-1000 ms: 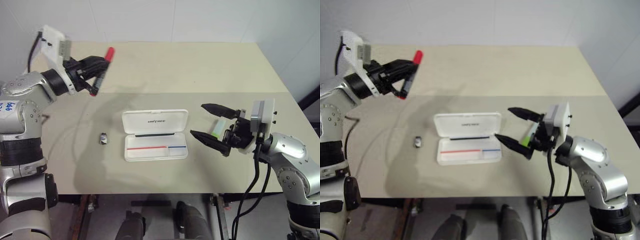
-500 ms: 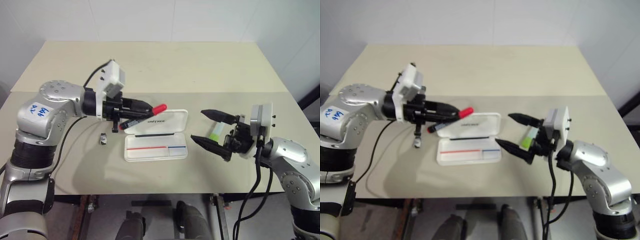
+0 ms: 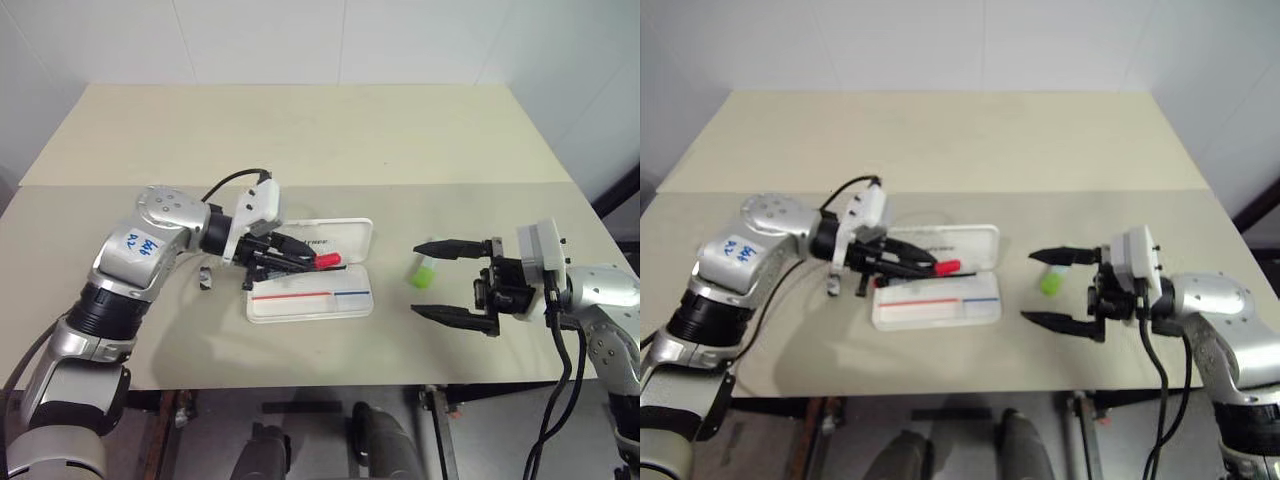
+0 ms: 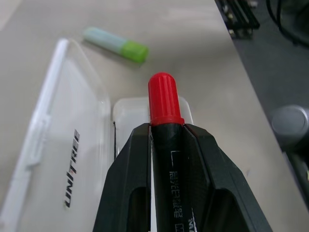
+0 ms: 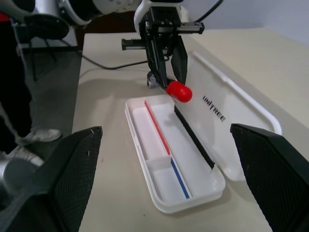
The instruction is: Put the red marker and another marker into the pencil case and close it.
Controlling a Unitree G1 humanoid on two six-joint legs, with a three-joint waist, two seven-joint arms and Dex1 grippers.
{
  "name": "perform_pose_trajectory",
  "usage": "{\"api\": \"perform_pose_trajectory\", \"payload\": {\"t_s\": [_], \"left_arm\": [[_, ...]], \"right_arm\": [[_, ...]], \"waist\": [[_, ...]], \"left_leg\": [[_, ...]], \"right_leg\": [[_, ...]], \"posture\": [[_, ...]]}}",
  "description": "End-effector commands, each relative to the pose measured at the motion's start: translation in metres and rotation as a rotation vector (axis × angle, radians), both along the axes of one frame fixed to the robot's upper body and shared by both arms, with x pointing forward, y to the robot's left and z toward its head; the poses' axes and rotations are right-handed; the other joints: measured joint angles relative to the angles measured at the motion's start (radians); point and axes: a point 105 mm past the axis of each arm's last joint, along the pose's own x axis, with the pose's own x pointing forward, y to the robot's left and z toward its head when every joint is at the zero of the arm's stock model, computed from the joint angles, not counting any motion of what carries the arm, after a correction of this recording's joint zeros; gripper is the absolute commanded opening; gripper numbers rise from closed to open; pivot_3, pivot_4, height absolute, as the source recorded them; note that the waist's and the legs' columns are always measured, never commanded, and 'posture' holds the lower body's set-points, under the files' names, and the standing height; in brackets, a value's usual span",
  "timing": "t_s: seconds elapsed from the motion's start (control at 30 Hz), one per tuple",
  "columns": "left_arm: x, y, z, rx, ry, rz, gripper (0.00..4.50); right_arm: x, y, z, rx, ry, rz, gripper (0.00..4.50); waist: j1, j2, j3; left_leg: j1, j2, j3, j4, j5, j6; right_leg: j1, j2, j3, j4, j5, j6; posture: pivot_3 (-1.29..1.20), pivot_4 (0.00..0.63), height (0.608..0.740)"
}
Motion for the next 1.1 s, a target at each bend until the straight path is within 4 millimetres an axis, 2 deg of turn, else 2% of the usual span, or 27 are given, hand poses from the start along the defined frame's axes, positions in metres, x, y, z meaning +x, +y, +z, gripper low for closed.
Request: {"api": "perform_pose_trajectory", "payload": {"t_s": [0.03, 0.17, 0.33, 0.63, 0.9, 0.97, 1.1], "left_arm": [[-0.004, -0.002, -0.005, 0.030, -0.029, -0.028, 0.61], [-0.002, -0.003, -0.015, 0.061, -0.039, -0.007, 0.61], [0.008, -0.005, -0.031, 0.117, -0.119, 0.025, 0.61], [0.019, -0.017, -0.030, 0.121, -0.221, 0.049, 0.61], [0.017, -0.024, -0.032, 0.121, -0.232, 0.038, 0.61], [0.018, -0.025, -0.033, 0.125, -0.235, 0.045, 1.37], [0.019, -0.025, -0.033, 0.126, -0.242, 0.051, 2.59]], "right_arm": [[0.006, -0.006, 0.000, -0.054, -0.041, 0.022, 4.50], [0.011, -0.004, 0.002, -0.054, -0.056, 0.030, 4.50], [0.007, 0.002, -0.001, -0.046, -0.051, 0.039, 4.50], [0.004, 0.001, -0.002, -0.044, -0.045, 0.026, 4.50], [0.005, 0.001, -0.003, -0.038, -0.044, 0.019, 4.50], [0.005, 0.001, -0.003, -0.035, -0.044, 0.016, 4.50], [0.005, 0.002, -0.004, -0.032, -0.043, 0.014, 4.50]], "waist": [[0.000, 0.000, 0.000], [0.001, 0.000, 0.000], [0.003, 0.000, 0.000], [0.002, 0.000, 0.000], [0.003, 0.000, 0.000], [0.003, 0.000, 0.000], [0.003, 0.000, 0.000]], "left_leg": [[0.000, 0.000, 0.000, 0.000, 0.000, 0.000], [0.000, 0.000, 0.000, 0.000, 0.000, 0.000], [0.000, 0.000, 0.000, 0.000, 0.001, -0.003], [-0.001, 0.000, 0.000, 0.000, 0.002, -0.003], [0.000, 0.000, 0.000, 0.000, 0.002, -0.003], [0.000, 0.000, 0.000, 0.000, 0.002, -0.003], [0.000, 0.000, 0.000, 0.000, 0.002, -0.003]], "right_leg": [[0.000, 0.000, 0.000, 0.000, 0.000, 0.000], [0.000, 0.000, 0.000, -0.001, 0.000, 0.000], [0.000, 0.000, 0.000, 0.000, 0.000, 0.000], [0.000, -0.001, 0.000, 0.000, 0.000, 0.001], [0.000, -0.001, 0.000, 0.000, 0.000, 0.001], [0.000, -0.001, 0.000, 0.000, 0.000, 0.001], [0.000, -0.001, 0.000, 0.000, 0.000, 0.001]], "posture": [[0.00, 0.150, 0.740], [0.00, 0.150, 0.740], [0.00, 0.150, 0.740], [0.00, 0.150, 0.740], [0.00, 0.150, 0.740], [0.00, 0.150, 0.740], [0.00, 0.150, 0.740]]}}
